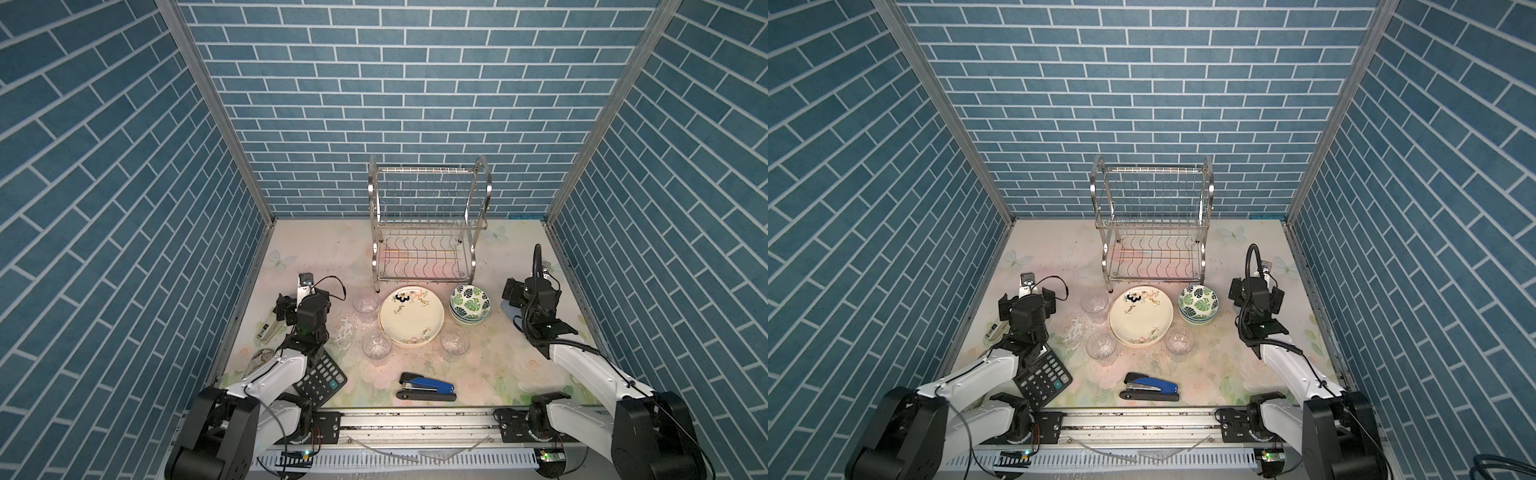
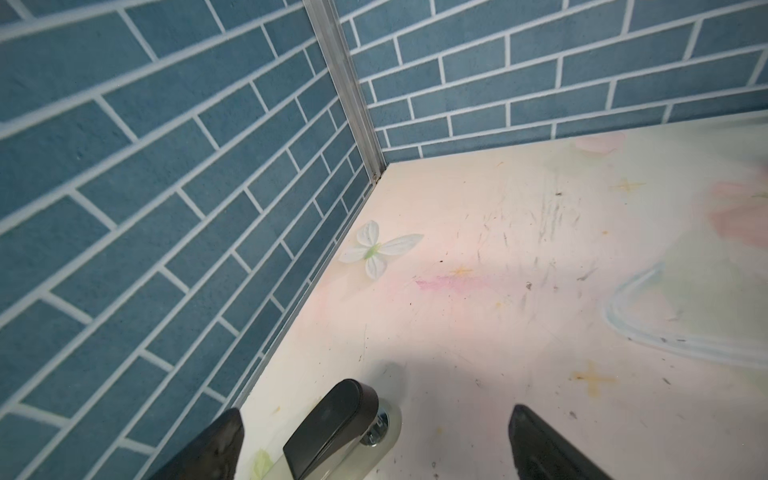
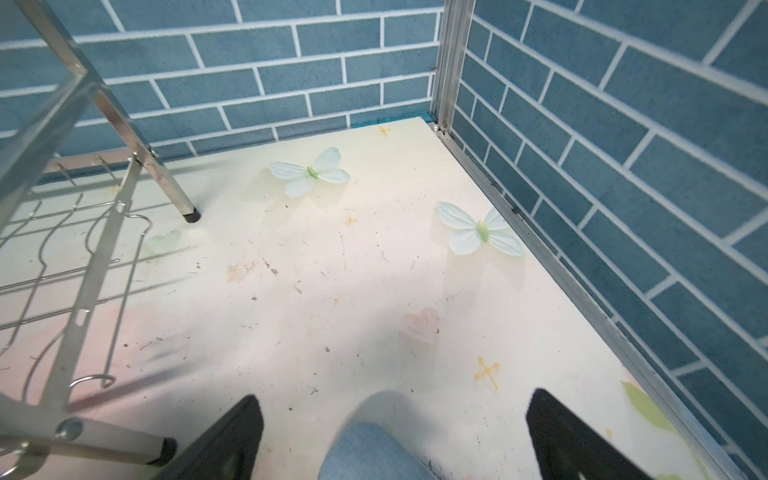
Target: Unload the mixed dishes from the dish rack
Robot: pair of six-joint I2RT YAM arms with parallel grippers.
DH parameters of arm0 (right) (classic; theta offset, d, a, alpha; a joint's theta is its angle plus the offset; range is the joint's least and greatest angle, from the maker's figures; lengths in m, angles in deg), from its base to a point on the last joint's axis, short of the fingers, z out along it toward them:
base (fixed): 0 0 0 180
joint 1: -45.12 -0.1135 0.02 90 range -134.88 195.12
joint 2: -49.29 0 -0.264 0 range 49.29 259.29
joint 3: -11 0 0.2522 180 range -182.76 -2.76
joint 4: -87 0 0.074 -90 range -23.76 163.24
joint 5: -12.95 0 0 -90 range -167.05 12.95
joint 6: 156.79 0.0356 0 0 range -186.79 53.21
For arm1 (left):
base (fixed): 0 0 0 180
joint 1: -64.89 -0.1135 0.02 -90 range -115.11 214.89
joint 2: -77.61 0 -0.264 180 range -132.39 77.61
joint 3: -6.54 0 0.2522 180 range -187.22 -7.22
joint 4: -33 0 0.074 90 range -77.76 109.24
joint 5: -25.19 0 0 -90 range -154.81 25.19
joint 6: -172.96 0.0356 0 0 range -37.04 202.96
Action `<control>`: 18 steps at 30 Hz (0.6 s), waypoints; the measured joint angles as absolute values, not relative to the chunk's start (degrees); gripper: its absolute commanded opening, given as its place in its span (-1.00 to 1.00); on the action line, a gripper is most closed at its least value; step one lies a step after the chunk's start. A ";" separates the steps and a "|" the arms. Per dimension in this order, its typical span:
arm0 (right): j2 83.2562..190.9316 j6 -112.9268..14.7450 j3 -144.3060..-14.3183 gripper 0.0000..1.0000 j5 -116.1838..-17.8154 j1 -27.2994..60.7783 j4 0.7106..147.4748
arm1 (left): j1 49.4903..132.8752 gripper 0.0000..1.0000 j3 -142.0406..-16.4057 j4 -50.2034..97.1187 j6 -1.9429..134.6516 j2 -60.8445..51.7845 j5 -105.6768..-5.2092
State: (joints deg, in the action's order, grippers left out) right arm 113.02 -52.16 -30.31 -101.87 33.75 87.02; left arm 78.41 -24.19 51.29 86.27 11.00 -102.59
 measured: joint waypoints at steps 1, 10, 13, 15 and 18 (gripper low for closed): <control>113.61 -52.33 -30.31 0.98 -101.67 34.36 88.03 | 77.78 0.99 -24.24 53.00 86.40 8.80 -101.63; 115.68 -55.17 -28.61 0.98 -101.24 41.96 95.72 | 75.79 0.99 -28.04 62.63 88.41 -3.86 -94.79; 117.69 -55.30 -25.41 0.98 -100.49 44.72 101.82 | 74.81 0.99 -28.37 65.21 88.37 -7.07 -93.39; 120.10 -55.30 -22.92 0.98 -99.75 45.90 106.50 | 74.39 0.99 -28.39 65.59 88.37 -7.60 -92.43; 125.04 -55.30 -20.96 0.98 -98.40 46.73 111.77 | 73.73 0.99 -28.37 67.22 88.24 -7.60 -90.88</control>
